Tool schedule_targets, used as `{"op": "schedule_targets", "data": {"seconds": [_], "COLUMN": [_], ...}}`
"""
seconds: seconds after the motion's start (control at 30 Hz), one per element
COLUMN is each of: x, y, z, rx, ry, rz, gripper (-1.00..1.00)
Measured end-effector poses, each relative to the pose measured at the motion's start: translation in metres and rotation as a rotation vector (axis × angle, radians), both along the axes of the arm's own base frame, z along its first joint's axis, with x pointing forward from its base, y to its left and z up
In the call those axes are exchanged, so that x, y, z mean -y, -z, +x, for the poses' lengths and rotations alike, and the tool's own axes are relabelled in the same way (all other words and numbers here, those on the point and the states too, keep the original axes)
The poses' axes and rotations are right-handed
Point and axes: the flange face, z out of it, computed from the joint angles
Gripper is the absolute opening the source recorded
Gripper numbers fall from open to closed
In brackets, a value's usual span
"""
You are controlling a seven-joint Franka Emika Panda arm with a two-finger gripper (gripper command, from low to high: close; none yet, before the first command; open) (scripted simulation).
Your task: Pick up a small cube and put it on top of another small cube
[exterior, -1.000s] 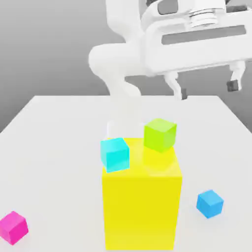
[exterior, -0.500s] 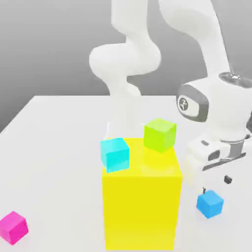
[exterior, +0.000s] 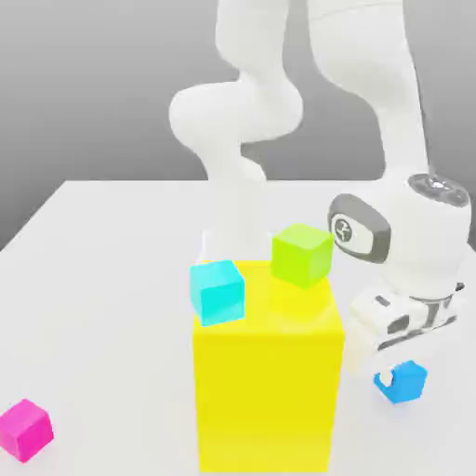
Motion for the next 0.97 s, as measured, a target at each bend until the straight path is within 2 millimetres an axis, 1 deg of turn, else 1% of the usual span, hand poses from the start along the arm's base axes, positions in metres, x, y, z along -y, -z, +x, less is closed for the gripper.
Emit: {"op": "schedule_targets", "data": {"seconds": [0.1,0.13,0.23,0.33,0.47,0.57,0.67,0.7,0.73,0.77,0.87,0.9,0.97], "x": [-0.008,-0.006,0.011,0.031,0.064,0.094,0.126,0.137,0.145,0.149,0.153,0.153,0.153], "y": [-0.03,-0.043,-0.084,-0.128,-0.188,-0.231,-0.274,-0.283,-0.285,-0.278,-0.239,-0.23,-0.23], "z": [0.005,0.009,0.024,0.033,0.036,0.032,0.02,0.016,0.013,0.012,0.011,0.01,0.01], "rx": [-0.012,-0.016,-0.025,-0.029,-0.027,-0.023,-0.02,-0.015,-0.009,-0.006,-0.004,-0.003,-0.004], "ry": [-0.056,-0.076,-0.129,-0.19,-0.27,-0.32,-0.365,-0.373,-0.375,-0.376,-0.376,-0.376,-0.376], "rz": [-0.013,-0.011,-0.002,0.005,0.002,-0.009,-0.028,-0.023,-0.009,-0.002,0.004,0.005,0.005], "gripper": [-1.0,-1.0,-1.0,-1.0,-1.0,-1.0,-1.0,-1.0,-1.0,-1.0,-1.0,1.0,1.0]}}
